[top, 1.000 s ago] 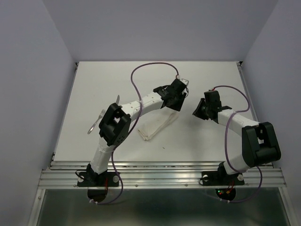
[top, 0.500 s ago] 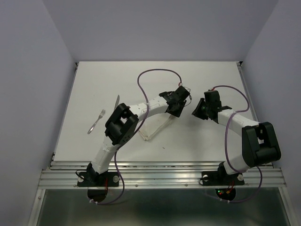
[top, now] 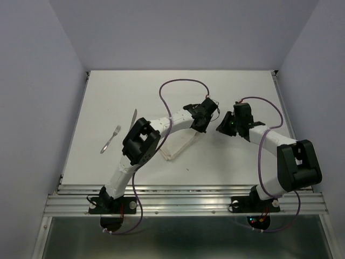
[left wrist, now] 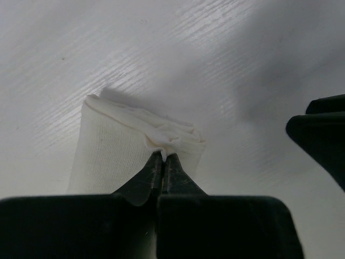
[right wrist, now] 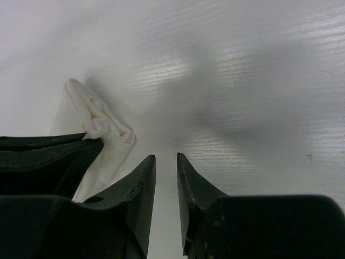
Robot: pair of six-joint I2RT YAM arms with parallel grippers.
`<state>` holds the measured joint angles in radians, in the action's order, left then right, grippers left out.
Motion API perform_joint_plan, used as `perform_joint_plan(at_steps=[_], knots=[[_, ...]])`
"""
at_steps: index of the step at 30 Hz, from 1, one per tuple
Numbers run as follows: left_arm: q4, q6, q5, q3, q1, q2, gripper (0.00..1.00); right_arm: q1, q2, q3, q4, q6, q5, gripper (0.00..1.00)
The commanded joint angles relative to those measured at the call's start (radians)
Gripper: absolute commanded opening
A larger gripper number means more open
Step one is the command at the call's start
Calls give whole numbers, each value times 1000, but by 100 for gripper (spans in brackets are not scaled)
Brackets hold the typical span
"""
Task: Fold the napkin into a case and place the utensils inside
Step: Fold the 2/3-rectangle-folded napkin at the center of the board.
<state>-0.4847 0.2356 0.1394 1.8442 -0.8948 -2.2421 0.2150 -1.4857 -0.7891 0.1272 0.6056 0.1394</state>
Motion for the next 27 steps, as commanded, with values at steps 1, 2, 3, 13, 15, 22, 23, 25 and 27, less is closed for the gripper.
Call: perform_joint_plan(at_steps=[1, 2, 3, 13, 15, 22, 23, 25, 27], knots=[[-2, -33, -125, 4, 31, 42, 0, 55, 7, 10, -98, -30, 83, 28], [8, -35, -156, -9, 40, 55, 0, 70, 13, 13, -103, -32, 77, 29], [15, -33, -228, -25, 51, 80, 0, 98, 18, 16, -104, -36, 71, 29], [66, -35, -474, -178, 174, 183, 0, 202, 2, 53, -210, -36, 62, 31], [84, -29, -509, -206, 186, 193, 0, 227, -4, 53, -235, -33, 57, 31], [109, -16, -543, -240, 208, 216, 0, 236, -79, 36, -281, 26, 74, 49], [112, -15, -544, -243, 208, 217, 0, 236, -103, 33, -297, 66, 81, 50], [116, -13, -540, -249, 209, 220, 0, 236, -129, 31, -316, 104, 97, 50], [120, -12, -540, -250, 211, 222, 0, 236, -154, 40, -351, 164, 120, 50]])
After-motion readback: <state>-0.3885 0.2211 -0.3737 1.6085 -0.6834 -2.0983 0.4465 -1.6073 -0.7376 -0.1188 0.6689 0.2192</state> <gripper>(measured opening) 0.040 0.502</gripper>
